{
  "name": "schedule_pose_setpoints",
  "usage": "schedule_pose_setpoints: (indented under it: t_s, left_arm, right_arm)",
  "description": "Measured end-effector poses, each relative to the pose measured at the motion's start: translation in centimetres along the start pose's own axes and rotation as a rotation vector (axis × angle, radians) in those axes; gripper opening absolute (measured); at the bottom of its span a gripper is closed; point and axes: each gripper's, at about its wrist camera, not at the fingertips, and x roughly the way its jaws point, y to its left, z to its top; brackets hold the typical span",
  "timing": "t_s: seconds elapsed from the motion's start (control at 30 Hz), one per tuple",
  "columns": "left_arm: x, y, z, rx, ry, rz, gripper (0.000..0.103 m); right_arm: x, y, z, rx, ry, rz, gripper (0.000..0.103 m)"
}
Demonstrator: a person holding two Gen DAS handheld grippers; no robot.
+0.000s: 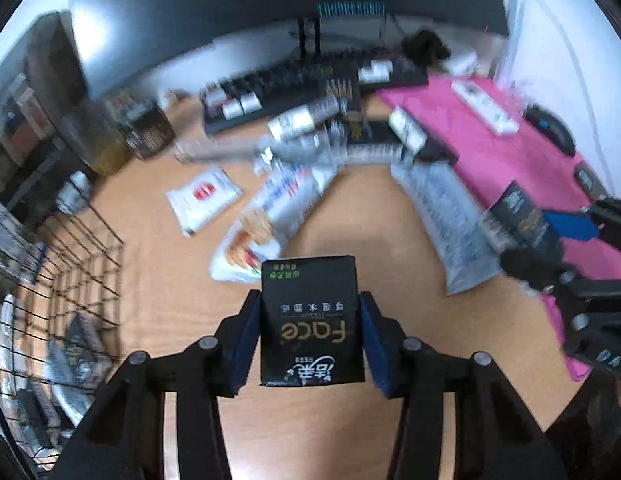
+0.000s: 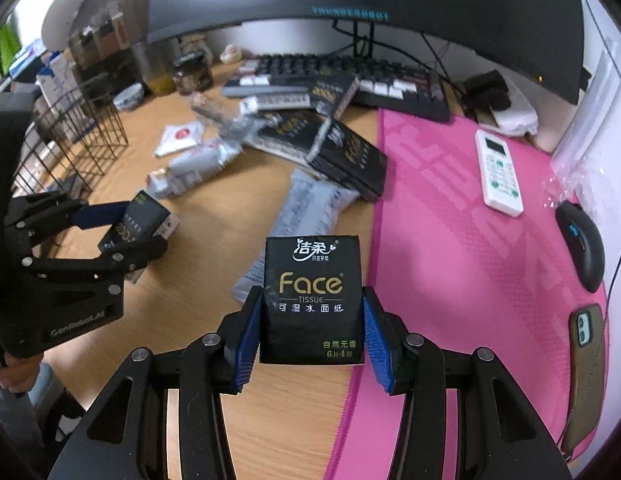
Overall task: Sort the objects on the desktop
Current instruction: 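Carry both tissue packs over the wire basket and open both tools to drop them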
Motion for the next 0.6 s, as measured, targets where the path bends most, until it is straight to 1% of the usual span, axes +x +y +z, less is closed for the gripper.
schedule_pose_setpoints:
  t_s: [0.07,0.17,0.2,0.27,0.33,0.43,0.5,0.6]
  left_arm:
    - [-2.8,0.6,0.1,-0.01,-0.072,0.026,0.053]
    - [-7.1,2.4,-0.1,-0.047,-0.178,0.085,0.053]
    - [-8.2,3.1,-0.3,-0.06,-0.2,0.097,0.053]
    - [-10.9,5.1,-0.9,-0.102,-0.246,0.131,0.053]
    - [-12.6,7.3,-1.4,-0.147,-0.268,0.17,0.053]
    - [-14.1,11.2,-2.5,-0.226,-0.265,0.232,0.052]
    - [-14.4,14.2,-3.5,-0.293,-0.243,0.268,0.053]
    - [-13.7,18.2,-5.0,-0.365,-0.189,0.297,0.053]
  right_arm:
    - [-1.1,1.0,0.5,-0.012,-0.029,0.019,0.047]
    - [-3.4,3.2,1.8,-0.03,-0.094,0.076,0.047]
    - [-4.3,4.7,2.6,-0.051,-0.122,0.111,0.047]
    - [-5.4,6.9,3.7,-0.09,-0.15,0.149,0.047]
    - [-6.7,10.3,4.9,-0.156,-0.186,0.195,0.047]
    - [-7.9,15.6,6.1,-0.258,-0.216,0.271,0.048]
    - [-8.1,19.1,7.0,-0.311,-0.228,0.287,0.048]
    - [-7.3,22.8,7.9,-0.365,-0.216,0.31,0.048]
